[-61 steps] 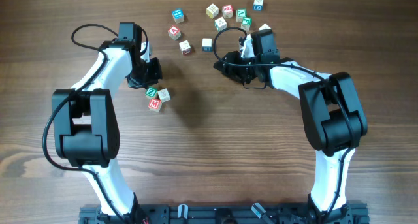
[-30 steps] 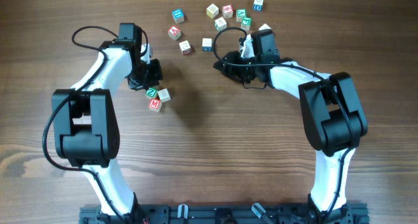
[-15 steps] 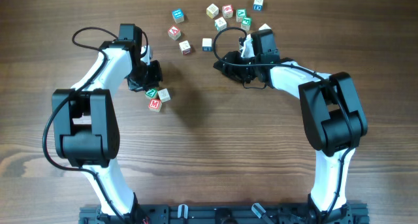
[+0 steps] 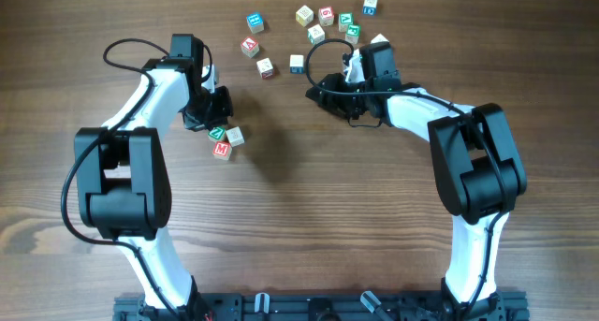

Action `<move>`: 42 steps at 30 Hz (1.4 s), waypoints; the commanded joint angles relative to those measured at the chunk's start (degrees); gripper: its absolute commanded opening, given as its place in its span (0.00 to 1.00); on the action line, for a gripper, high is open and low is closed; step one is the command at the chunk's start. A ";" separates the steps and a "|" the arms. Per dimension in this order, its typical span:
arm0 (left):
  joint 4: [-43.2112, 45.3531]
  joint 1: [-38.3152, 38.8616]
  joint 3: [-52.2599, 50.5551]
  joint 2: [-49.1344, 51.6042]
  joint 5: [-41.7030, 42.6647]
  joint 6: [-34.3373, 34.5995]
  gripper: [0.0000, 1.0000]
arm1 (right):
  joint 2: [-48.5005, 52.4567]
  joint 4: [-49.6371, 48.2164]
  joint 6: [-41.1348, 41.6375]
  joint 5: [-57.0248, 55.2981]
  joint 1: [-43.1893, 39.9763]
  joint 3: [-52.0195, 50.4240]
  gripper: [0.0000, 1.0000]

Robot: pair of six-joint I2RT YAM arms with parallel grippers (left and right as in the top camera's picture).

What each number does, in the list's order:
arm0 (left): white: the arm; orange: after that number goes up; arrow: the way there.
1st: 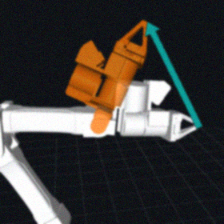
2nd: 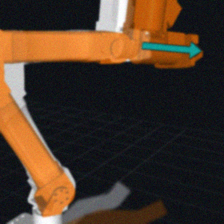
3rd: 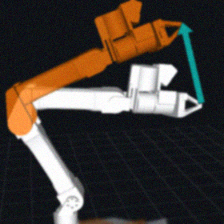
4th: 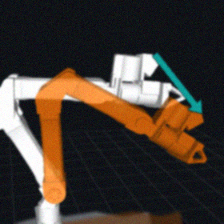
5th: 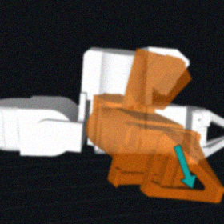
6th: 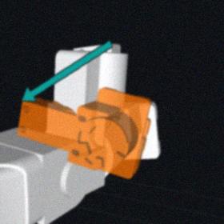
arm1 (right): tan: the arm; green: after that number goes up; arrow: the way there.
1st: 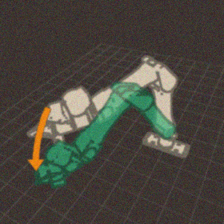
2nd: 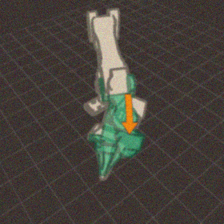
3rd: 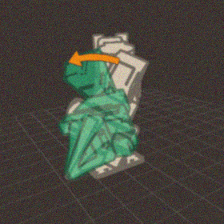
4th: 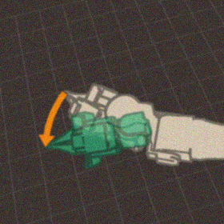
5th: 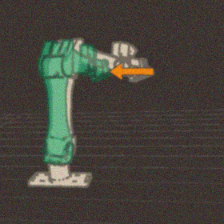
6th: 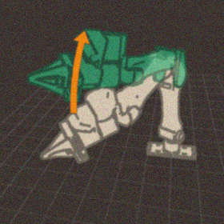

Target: Form a circle

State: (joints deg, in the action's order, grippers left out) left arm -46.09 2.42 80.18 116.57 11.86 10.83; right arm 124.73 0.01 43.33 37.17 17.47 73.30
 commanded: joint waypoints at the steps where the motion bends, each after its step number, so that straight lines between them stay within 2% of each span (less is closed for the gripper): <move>1: -0.07 -0.28 -0.48 0.90 0.72 0.55 0.04 | 3.30 1.31 0.17 -4.85 0.35 -1.57 0.48; 42: -0.55 -0.28 -0.48 0.90 0.70 0.52 0.04 | 3.30 1.36 0.24 -5.05 0.35 -1.57 0.48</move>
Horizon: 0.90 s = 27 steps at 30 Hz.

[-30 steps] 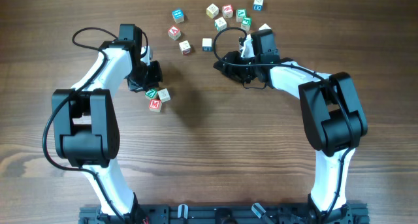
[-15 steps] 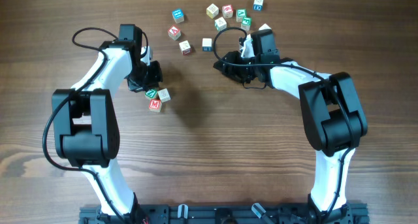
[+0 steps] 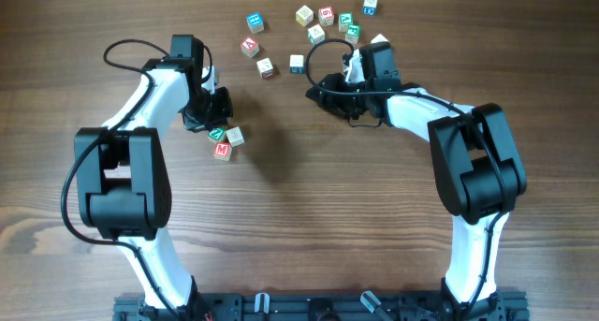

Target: Form a circle

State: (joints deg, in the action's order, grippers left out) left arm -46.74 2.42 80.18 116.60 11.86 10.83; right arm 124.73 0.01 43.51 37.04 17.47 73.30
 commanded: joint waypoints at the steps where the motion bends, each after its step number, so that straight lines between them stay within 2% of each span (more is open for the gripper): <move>1: 0.68 -0.28 -0.48 0.87 0.70 0.52 0.04 | 3.30 1.36 0.04 -4.92 0.35 -1.57 0.48; 13: 0.68 -0.50 0.90 0.42 0.00 0.52 0.04 | 3.30 1.33 0.00 -4.87 0.35 -1.57 0.47; 14: -0.13 -0.79 1.92 -0.33 -0.17 0.55 0.04 | 3.30 1.36 0.00 -4.85 0.35 -1.57 0.45; 19: -4.00 -3.02 5.62 -10.86 -0.42 0.55 0.04 | 3.30 1.60 -0.81 -4.72 -0.07 -1.57 0.04; 22: -8.90 -3.50 5.62 -20.83 -4.37 0.63 0.04 | 2.64 2.03 -3.76 1.68 -1.77 -1.57 0.04; 24: -11.50 -3.50 5.60 -26.97 -5.35 3.43 0.04 | 0.90 4.35 -4.94 4.48 -3.13 -1.57 0.04; 26: -13.60 -3.48 5.60 -32.70 -5.33 6.12 0.04 | -2.67 9.42 -8.52 4.09 -4.17 -1.57 0.05; 27: -14.86 -3.45 5.57 -35.71 -5.33 7.37 0.04 | -5.92 14.34 -11.41 0.44 -4.42 -1.57 0.05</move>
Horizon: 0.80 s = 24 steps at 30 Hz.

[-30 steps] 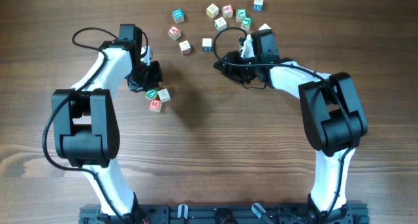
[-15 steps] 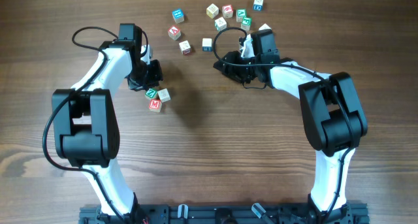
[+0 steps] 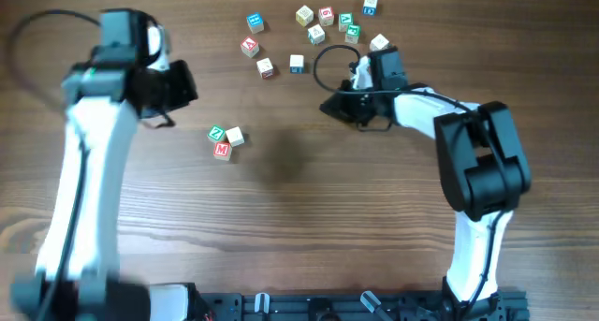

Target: Form a circle

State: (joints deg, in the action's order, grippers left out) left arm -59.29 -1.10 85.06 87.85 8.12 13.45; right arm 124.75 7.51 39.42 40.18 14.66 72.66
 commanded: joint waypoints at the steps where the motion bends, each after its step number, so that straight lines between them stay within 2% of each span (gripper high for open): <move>1: -3.43 0.24 0.66 -9.79 -1.57 5.33 0.04 | -8.70 10.86 -8.63 -7.19 -1.60 -0.94 0.05; 6: -6.82 2.64 0.35 -22.84 -1.62 5.51 0.04 | -26.71 31.63 -10.91 -37.46 2.32 -0.94 0.04; 9: -7.82 3.69 -0.04 -30.25 -1.60 5.51 0.04 | -36.02 37.79 -12.33 -45.70 5.88 -0.94 0.04; 11: -9.40 3.89 -0.04 -34.21 -1.62 5.46 0.06 | -41.90 40.26 -12.31 -46.82 7.52 -0.94 0.04; 12: -10.67 3.89 -0.04 -35.95 -1.64 5.46 0.13 | -44.06 41.16 -12.26 -46.80 7.87 -0.94 0.05; 14: -12.94 3.89 -0.04 -38.10 -1.62 5.44 0.41 | -48.68 43.06 -12.26 -46.60 8.02 -0.94 0.04; 15: -14.38 3.89 -0.04 -39.19 -1.62 5.44 0.60 | -51.23 44.48 -12.26 -46.62 8.00 -0.94 0.04; 16: -15.56 3.89 -0.04 -39.91 -1.62 5.44 1.00 | -53.66 45.77 -12.33 -46.62 8.00 -0.94 0.08; 17: -16.39 3.89 -0.04 -40.30 -1.62 5.42 1.00 | -55.52 46.64 -12.46 -46.62 8.00 -0.94 0.27; 18: -17.33 3.89 -0.04 -40.39 -1.62 5.44 1.00 | -57.92 47.56 -12.46 -46.99 8.00 -0.94 0.61; 19: -17.55 3.89 -0.04 -40.39 -1.62 5.44 1.00 | -59.41 48.15 -12.46 -47.41 8.00 -0.94 0.82; 20: -17.53 3.89 -0.04 -40.26 -1.60 5.44 1.00 | -60.92 49.07 -12.44 -47.67 8.00 -0.94 0.94; 21: -17.53 3.89 -0.04 -40.26 -1.62 5.44 1.00 | -61.96 49.86 -12.46 -47.80 8.00 -0.94 1.00; 24: -17.75 3.89 -0.04 -40.26 -1.60 5.44 1.00 | -64.13 52.24 -12.44 -47.89 8.00 -0.94 1.00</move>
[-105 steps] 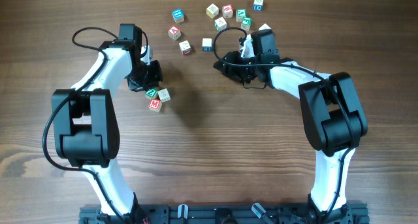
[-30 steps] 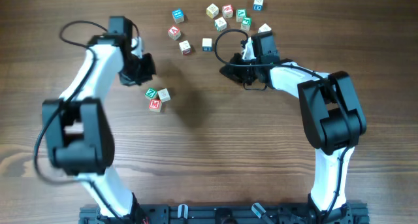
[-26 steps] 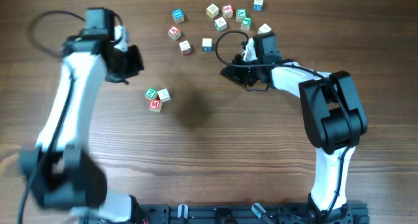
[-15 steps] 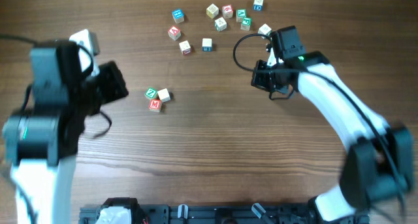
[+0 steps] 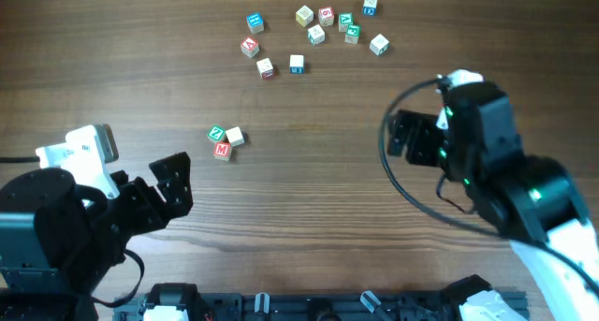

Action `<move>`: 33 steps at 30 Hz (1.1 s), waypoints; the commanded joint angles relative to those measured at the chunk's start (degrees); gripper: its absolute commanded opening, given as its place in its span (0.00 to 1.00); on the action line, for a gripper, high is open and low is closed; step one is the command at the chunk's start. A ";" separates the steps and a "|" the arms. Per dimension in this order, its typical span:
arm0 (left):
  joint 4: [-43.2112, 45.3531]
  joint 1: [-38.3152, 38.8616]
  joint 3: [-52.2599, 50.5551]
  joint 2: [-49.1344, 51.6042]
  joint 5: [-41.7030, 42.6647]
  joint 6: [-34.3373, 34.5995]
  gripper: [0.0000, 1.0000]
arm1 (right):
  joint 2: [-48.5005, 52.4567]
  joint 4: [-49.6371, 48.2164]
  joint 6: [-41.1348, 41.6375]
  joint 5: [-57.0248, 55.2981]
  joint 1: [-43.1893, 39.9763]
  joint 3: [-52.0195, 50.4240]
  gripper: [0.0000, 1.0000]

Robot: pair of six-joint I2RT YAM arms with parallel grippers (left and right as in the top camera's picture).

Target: Form a circle

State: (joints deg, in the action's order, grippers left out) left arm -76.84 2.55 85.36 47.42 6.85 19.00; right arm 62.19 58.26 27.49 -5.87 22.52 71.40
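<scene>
Several lettered wooden cubes [image 5: 316, 33] lie scattered at the table's far middle, from a blue one [image 5: 255, 22] to a white one [image 5: 378, 45]. Three more cubes [image 5: 223, 141] sit bunched together left of centre: green, white and red. My left gripper [image 5: 170, 188] is drawn back to the near left, raised high toward the camera, open and empty. My right gripper [image 5: 410, 137] hangs raised at the right, well clear of the cubes, with nothing seen in it. Whether its jaws are apart does not show.
The bulky left arm [image 5: 51, 232] covers the near left corner of the wooden table [image 5: 299, 218]. The right arm [image 5: 510, 185] with its looping black cable [image 5: 393, 185] covers the right side.
The left arm has moved from the far left to the near left corner. The right gripper has moved from beside the far cubes to the right, higher up. No cube has moved.
At the two oldest moments my left gripper stood just above the bunch of three cubes and my right gripper below the far scatter. Then the left arm was lifted off to the far left. Now both arms are drawn back and the cubes lie as before.
</scene>
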 commanded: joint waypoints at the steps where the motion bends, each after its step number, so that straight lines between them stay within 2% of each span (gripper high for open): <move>1: -0.17 0.24 -0.35 0.17 -0.33 -0.11 1.00 | -1.73 2.38 -0.50 -1.84 0.13 0.33 1.00; 15: -0.20 0.24 -0.35 0.15 -0.33 -0.11 1.00 | 3.10 3.32 -0.48 -4.85 0.13 0.33 0.99; 17: -0.20 0.24 -0.35 0.15 -0.33 -0.11 1.00 | 3.10 -0.13 -1.05 -5.11 -0.02 0.31 1.00; 20: -0.20 0.24 -0.35 0.15 -0.33 -0.11 1.00 | 0.59 -9.05 -9.07 -3.28 -1.22 0.31 1.00; 23: -0.20 0.24 -0.35 0.15 -0.35 -0.11 1.00 | -4.09 -16.22 -17.53 1.66 -2.19 0.09 1.00; 28: -0.20 0.24 -0.35 0.17 -0.33 -0.11 1.00 | -14.80 -18.86 -18.53 3.08 -5.79 -3.37 1.00; 29: -0.20 0.24 -0.35 0.15 -0.33 -0.11 1.00 | -22.86 -21.46 -18.88 4.22 -9.18 -8.61 1.00; 31: -0.20 0.24 -0.35 0.15 -0.33 -0.11 1.00 | -28.11 -25.07 -21.68 7.85 -11.54 -12.92 1.00; 33: -0.20 0.24 -0.35 0.15 -0.33 -0.11 1.00 | -36.28 -33.27 -25.18 14.93 -15.30 -20.83 1.00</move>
State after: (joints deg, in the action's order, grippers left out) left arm -77.14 2.55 85.27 47.59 6.85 19.00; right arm 34.63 31.81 8.19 -0.78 11.16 58.83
